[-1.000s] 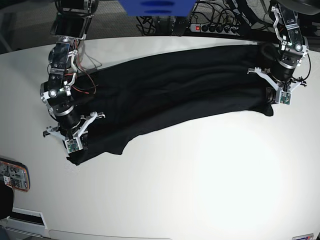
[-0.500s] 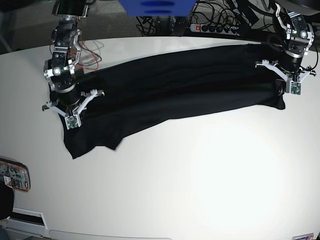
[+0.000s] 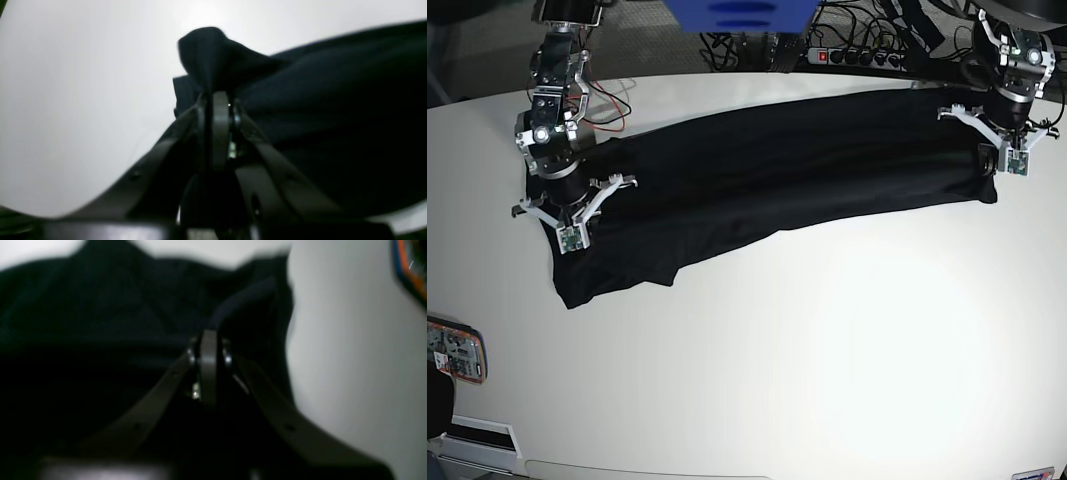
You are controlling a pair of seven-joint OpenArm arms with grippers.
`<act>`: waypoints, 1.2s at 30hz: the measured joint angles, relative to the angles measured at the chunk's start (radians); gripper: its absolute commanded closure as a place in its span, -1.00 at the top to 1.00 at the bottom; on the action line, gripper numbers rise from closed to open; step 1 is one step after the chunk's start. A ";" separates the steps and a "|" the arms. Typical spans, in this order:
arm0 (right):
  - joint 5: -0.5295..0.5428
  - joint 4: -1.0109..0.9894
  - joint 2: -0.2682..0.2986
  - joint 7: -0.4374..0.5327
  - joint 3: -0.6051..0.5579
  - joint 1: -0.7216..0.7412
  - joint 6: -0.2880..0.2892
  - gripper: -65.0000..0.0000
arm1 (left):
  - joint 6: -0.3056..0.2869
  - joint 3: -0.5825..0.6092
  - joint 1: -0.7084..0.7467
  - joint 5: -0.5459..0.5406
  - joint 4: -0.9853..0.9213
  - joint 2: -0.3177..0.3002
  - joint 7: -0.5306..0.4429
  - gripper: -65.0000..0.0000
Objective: Fold the T-shirt properly
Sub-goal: 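Lay the folded hem onto the collar edge with both grippers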
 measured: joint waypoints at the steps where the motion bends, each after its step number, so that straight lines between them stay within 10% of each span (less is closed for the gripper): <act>1: 0.000 0.000 -0.013 0.000 0.003 -0.020 0.000 -1.00 | 0.001 0.000 0.012 0.001 0.000 0.000 0.003 -1.00; 17: -0.001 -0.014 -0.060 -0.014 0.024 -0.066 0.010 -0.99 | 0.004 -0.004 0.039 0.009 -0.031 0.038 0.003 -1.00; 25: -0.007 -0.014 -0.056 -0.014 0.110 -0.068 -0.006 -0.42 | 0.008 -0.073 0.075 0.012 -0.031 0.025 0.005 -1.00; 36: -0.004 -0.005 -0.060 -0.010 0.104 -0.072 0.003 -0.30 | 0.005 -0.067 0.087 0.011 -0.031 0.025 0.003 -1.00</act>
